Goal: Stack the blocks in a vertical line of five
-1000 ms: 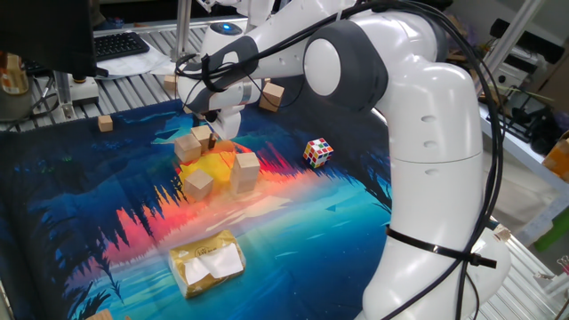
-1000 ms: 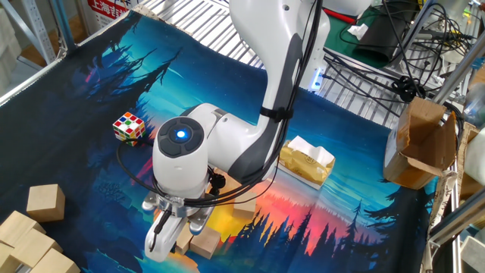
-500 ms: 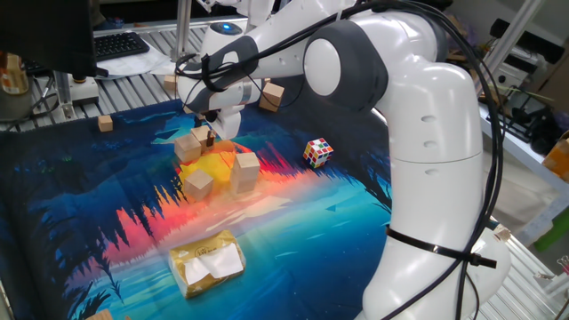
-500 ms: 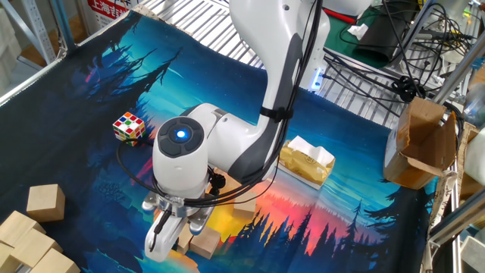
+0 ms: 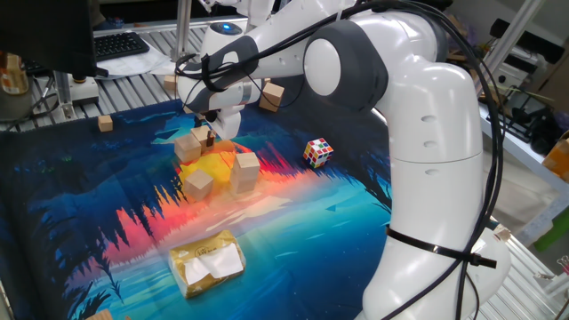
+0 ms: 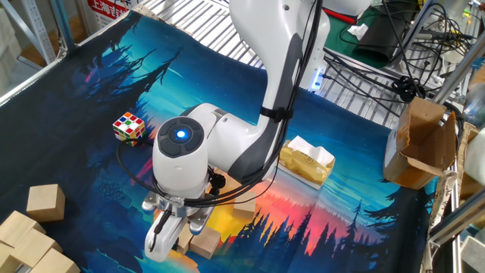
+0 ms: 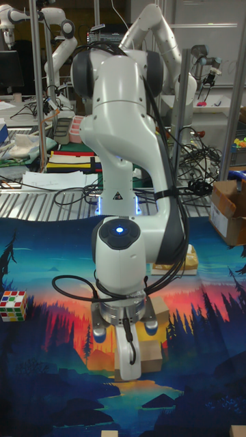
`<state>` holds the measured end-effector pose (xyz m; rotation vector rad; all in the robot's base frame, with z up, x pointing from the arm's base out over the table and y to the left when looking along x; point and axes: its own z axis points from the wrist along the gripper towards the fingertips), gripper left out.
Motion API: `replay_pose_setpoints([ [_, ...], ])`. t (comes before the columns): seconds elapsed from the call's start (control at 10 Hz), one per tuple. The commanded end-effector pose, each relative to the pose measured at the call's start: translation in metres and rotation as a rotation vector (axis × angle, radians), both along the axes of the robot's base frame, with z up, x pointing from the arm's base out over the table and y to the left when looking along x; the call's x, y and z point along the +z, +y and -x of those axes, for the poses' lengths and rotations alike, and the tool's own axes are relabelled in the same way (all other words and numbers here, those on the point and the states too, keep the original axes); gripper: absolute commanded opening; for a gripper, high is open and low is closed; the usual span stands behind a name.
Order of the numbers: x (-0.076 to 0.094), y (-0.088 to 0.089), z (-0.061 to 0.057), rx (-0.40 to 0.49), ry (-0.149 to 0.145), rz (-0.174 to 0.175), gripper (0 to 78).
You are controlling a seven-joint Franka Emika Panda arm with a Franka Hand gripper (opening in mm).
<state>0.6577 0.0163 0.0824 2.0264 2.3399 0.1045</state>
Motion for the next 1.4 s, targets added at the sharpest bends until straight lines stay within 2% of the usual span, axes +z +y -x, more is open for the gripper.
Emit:
replay_pose_setpoints([
  [0.1, 0.053, -0.011, 0.014, 0.348, 0.088, 0.038, 1.1],
  [0.3, 0.066, -0.015, 0.019, 0.473, 0.092, 0.046, 1.1],
  [0.5, 0.082, -0.019, 0.027, 0.665, 0.092, 0.060, 1.1],
  [0.6, 0.088, -0.020, 0.030, 0.721, 0.090, 0.058, 1.1],
  [0.7, 0.099, -0.025, 0.037, 0.820, 0.084, 0.050, 1.1],
  [1.0, 0.117, -0.032, 0.049, 1.053, 0.074, 0.065, 1.1],
  [1.4, 0.134, -0.034, 0.064, 1.237, 0.093, 0.102, 1.1],
])
